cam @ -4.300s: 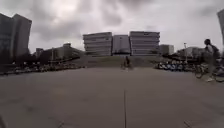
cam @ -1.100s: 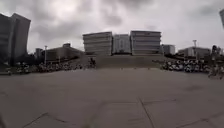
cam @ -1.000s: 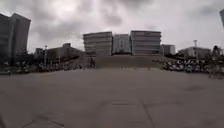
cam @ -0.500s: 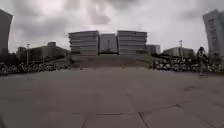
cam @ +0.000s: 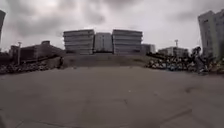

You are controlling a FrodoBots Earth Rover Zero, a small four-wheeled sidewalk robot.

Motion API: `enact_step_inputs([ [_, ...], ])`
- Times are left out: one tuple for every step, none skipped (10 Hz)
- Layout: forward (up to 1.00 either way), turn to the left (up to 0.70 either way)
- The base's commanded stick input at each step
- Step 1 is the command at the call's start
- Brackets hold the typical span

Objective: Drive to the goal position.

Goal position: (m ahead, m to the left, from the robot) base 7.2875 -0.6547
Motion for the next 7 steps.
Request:
enact_step_inputs([
  [0.70,0.00],
  [0.70,0.00],
  [0.70,0.00],
  [0.70,0.00],
  [0.70,0.00],
  [0.70,0.00],
  [0.70,0.00],
])
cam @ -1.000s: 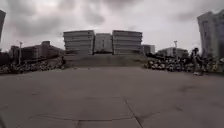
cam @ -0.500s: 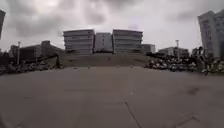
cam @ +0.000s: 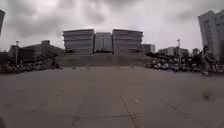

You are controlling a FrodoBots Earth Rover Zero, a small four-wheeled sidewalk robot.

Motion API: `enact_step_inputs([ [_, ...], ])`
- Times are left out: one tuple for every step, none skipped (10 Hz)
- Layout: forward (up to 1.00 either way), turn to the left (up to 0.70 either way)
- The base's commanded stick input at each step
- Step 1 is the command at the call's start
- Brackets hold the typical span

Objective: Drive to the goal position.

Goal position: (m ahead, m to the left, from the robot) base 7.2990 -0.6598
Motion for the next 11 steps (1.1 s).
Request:
enact_step_inputs([
  [0.70,0.00],
  [0.70,0.00],
  [0.70,0.00],
  [0.70,0.00],
  [0.70,0.00],
  [0.70,0.00],
  [0.70,0.00],
  [0.70,0.00],
  [0.70,0.00],
  [0.70,0.00],
  [0.70,0.00],
])
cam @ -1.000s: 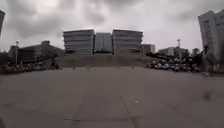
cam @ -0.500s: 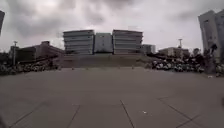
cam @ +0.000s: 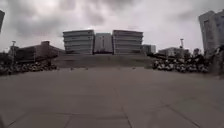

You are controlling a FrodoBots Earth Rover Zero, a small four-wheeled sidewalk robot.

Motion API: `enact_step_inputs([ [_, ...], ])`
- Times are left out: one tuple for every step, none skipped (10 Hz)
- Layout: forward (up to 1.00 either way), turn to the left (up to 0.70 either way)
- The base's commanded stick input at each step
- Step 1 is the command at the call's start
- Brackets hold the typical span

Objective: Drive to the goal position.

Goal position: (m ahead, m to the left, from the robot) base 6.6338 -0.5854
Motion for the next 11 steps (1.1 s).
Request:
enact_step_inputs([
  [0.70,0.00],
  [0.70,0.00],
  [0.70,0.00],
  [0.70,0.00],
  [0.70,0.00],
  [0.70,0.00],
  [0.70,0.00],
  [0.70,0.00],
  [0.70,0.00],
  [0.70,0.00],
  [0.70,0.00],
])
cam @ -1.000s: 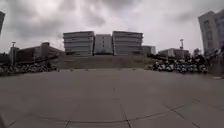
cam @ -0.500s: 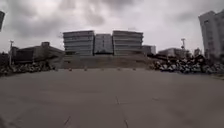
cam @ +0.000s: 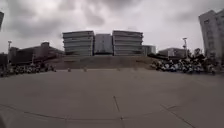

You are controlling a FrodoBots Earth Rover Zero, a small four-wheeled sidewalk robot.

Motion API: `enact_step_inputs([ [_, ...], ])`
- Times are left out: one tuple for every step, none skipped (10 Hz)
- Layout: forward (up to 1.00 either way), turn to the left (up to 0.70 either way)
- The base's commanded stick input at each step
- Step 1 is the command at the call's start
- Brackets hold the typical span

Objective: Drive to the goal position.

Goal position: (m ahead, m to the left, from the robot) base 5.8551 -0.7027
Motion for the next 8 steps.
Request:
enact_step_inputs([
  [0.70,0.00],
  [0.70,0.00],
  [0.70,0.00],
  [0.70,0.00],
  [0.70,0.00],
  [0.70,0.00],
  [0.70,0.00],
  [0.70,0.00],
])
